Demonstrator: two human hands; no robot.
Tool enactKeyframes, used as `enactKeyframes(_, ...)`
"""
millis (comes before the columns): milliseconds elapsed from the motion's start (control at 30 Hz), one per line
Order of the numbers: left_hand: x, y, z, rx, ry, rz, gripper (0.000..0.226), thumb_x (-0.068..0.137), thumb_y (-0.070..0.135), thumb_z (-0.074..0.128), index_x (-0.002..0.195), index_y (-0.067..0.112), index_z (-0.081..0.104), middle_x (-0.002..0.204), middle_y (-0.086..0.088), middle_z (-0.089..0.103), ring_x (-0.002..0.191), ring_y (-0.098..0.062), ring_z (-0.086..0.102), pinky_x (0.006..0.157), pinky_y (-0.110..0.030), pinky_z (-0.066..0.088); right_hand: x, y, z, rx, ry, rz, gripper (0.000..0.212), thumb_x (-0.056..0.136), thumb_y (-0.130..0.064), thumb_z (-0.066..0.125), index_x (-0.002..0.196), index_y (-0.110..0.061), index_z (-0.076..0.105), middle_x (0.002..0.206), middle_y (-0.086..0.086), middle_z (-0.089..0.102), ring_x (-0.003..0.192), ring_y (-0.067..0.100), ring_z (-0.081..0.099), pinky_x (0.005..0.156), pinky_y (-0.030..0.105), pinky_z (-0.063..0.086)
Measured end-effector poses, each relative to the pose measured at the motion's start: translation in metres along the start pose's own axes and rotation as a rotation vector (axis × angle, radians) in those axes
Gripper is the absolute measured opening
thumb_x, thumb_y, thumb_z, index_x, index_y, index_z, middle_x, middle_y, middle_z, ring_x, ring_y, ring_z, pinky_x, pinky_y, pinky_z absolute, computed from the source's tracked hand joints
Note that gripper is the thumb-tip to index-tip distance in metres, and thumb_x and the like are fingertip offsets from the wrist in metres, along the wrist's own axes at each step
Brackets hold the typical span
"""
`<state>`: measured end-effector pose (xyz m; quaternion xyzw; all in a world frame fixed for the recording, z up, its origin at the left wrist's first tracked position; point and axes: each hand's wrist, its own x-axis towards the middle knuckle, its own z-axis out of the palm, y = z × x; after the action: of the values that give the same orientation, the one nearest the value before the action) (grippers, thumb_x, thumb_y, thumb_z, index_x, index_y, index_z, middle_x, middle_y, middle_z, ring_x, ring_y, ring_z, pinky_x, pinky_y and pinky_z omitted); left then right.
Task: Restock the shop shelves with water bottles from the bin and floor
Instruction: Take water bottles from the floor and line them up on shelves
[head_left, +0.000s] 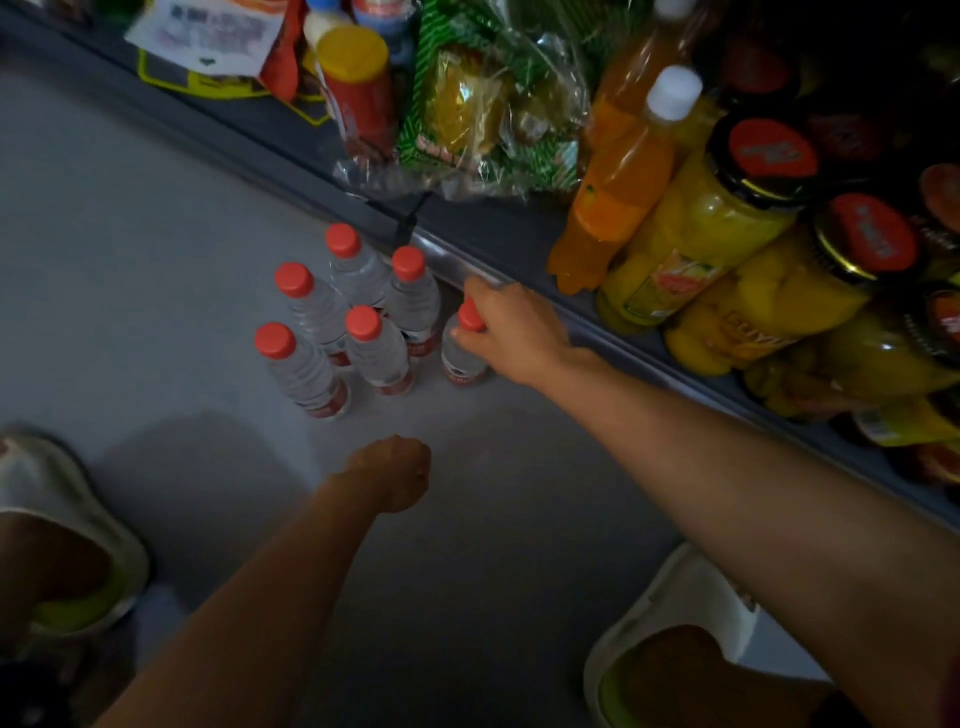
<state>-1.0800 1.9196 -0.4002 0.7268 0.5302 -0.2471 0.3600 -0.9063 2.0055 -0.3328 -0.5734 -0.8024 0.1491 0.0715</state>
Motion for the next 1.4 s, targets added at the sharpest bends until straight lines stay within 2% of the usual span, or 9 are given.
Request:
enactKeyframes(233,-0.039,0.008,-0.032,0.07,0.117,0.026,0.029,0.096,0.026,0.045,0.119,0.015,0.058,0.128,-0.012,0.057,0.118,-0.03,0.054,0.098,-0.037,0.045,-0.03,-0.016,-0.045,0.119,-0.058,0.022,0.023,0.085,-0.03,0.062,0.088,-0.016,0.044,0.078,0.007,0.05,0.079,0.034,0.056,0.05,0.033,0.026)
enactKeyframes(333,-0.063,0.014,-0.051,0.112,0.214,0.045,0.027,0.096,0.026,0.046,0.117,0.016,0.06,0.128,-0.011,0.057,0.117,-0.029,0.055,0.098,-0.037,0.045,-0.04,-0.03,-0.082,0.12,-0.039,0.015,0.023,0.08,-0.029,0.066,0.083,-0.012,0.05,0.076,0.008,0.056,0.075,0.031,0.057,0.054,0.038,0.037)
enactKeyframes(467,-0.098,0.028,-0.079,0.137,0.354,0.064,0.026,0.095,0.025,0.047,0.113,0.014,0.064,0.124,-0.01,0.061,0.115,-0.029,0.056,0.096,-0.037,0.045,-0.058,-0.051,-0.14,0.131,0.035,-0.021,0.023,0.076,-0.026,0.069,0.081,-0.008,0.055,0.078,0.01,0.06,0.073,0.027,0.056,0.061,0.041,0.043)
enactKeyframes(667,-0.16,0.049,-0.129,0.151,0.527,0.12,0.017,0.091,0.028,0.049,0.097,0.019,0.063,0.11,-0.009,0.065,0.107,-0.032,0.058,0.083,-0.035,0.047,-0.086,-0.083,-0.238,0.111,0.227,-0.069,0.025,0.073,-0.028,0.072,0.068,-0.011,0.054,0.066,0.002,0.054,0.065,0.017,0.051,0.055,0.033,0.035)
enactKeyframes(800,-0.2,0.066,-0.16,0.154,0.657,0.19,0.014,0.089,0.026,0.049,0.092,0.018,0.06,0.106,-0.012,0.064,0.1,-0.033,0.059,0.082,-0.039,0.049,-0.101,-0.1,-0.297,0.139,0.34,-0.08,0.027,0.072,-0.026,0.072,0.072,-0.003,0.058,0.065,0.005,0.054,0.06,0.013,0.046,0.055,0.034,0.035)
enactKeyframes(967,-0.24,0.086,-0.198,0.157,0.787,0.293,0.013,0.089,0.024,0.053,0.092,0.021,0.065,0.1,-0.006,0.067,0.097,-0.028,0.061,0.078,-0.035,0.049,-0.112,-0.113,-0.359,0.218,0.377,-0.114,0.012,0.073,-0.023,0.07,0.074,-0.013,0.062,0.07,0.006,0.063,0.063,0.016,0.058,0.061,0.037,0.049)
enactKeyframes(1100,-0.259,0.099,-0.234,0.163,0.866,0.334,0.008,0.09,0.025,0.053,0.085,0.024,0.059,0.097,-0.005,0.067,0.095,-0.027,0.061,0.082,-0.037,0.05,-0.108,-0.117,-0.404,0.214,0.475,-0.137,0.012,0.074,-0.022,0.068,0.076,-0.011,0.064,0.067,0.002,0.061,0.059,0.01,0.052,0.06,0.03,0.045)
enactKeyframes(1200,-0.268,0.104,-0.262,0.141,0.909,0.344,0.011,0.092,0.027,0.054,0.094,0.026,0.064,0.101,-0.003,0.068,0.098,-0.026,0.062,0.089,-0.039,0.05,-0.097,-0.116,-0.437,0.186,0.585,-0.13,0.014,0.074,-0.021,0.069,0.078,-0.008,0.066,0.066,0.001,0.061,0.059,0.009,0.051,0.059,0.031,0.045)
enactKeyframes(1400,-0.268,0.109,-0.308,0.16,0.992,0.395,0.008,0.091,0.028,0.056,0.09,0.027,0.063,0.09,0.004,0.064,0.09,-0.02,0.061,0.071,-0.026,0.045,-0.063,-0.102,-0.485,0.072,0.707,-0.083,0.013,0.074,-0.022,0.067,0.082,-0.011,0.068,0.076,0.001,0.067,0.068,0.011,0.059,0.067,0.033,0.051)
